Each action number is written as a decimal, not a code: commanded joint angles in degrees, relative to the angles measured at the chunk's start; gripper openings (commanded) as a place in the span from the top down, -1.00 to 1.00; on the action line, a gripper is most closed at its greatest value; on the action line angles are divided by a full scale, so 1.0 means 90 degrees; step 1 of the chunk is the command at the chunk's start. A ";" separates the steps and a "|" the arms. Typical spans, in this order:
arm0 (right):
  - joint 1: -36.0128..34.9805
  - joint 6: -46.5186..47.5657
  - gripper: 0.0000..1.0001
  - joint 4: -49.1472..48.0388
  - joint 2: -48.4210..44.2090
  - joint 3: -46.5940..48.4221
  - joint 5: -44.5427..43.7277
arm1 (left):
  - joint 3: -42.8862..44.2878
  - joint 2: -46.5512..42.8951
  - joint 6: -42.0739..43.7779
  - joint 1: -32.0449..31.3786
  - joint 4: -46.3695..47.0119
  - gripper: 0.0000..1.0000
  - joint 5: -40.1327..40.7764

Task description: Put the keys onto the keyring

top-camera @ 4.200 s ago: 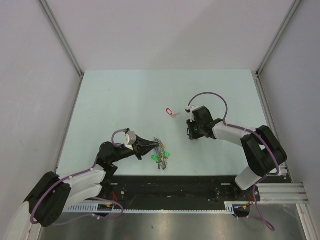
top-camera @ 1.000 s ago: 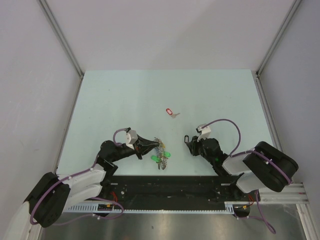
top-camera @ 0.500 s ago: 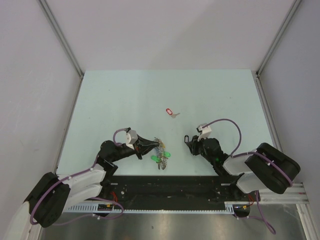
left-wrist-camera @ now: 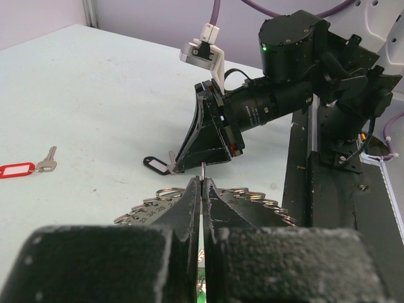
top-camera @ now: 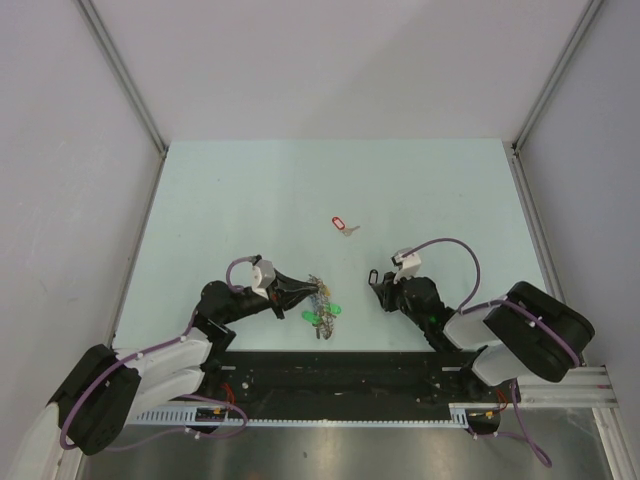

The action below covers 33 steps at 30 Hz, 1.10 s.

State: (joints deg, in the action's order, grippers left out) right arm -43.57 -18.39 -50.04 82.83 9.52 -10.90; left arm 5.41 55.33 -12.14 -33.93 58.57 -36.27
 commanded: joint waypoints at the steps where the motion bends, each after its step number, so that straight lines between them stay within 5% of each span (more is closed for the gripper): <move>1: -0.0061 0.0081 0.54 0.0091 -0.0247 0.0104 -0.0468 | 0.0249 -0.0152 -0.0077 0.0030 0.0436 0.99 -0.0062; 9: -0.0129 0.0198 0.52 0.0511 -0.0824 0.0163 -0.0460 | 0.0268 -0.0113 -0.0086 0.0020 0.0436 0.99 -0.0062; 33: -0.0295 0.0042 0.50 0.0003 -0.0082 0.0456 -0.0488 | 0.0268 -0.0113 -0.0106 0.0020 0.0436 0.99 -0.0081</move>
State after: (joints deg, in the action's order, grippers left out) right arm -45.65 -18.02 -46.85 82.08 11.60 -13.30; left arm 5.41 55.33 -12.23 -33.93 58.57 -36.32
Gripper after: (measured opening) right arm 0.250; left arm 0.006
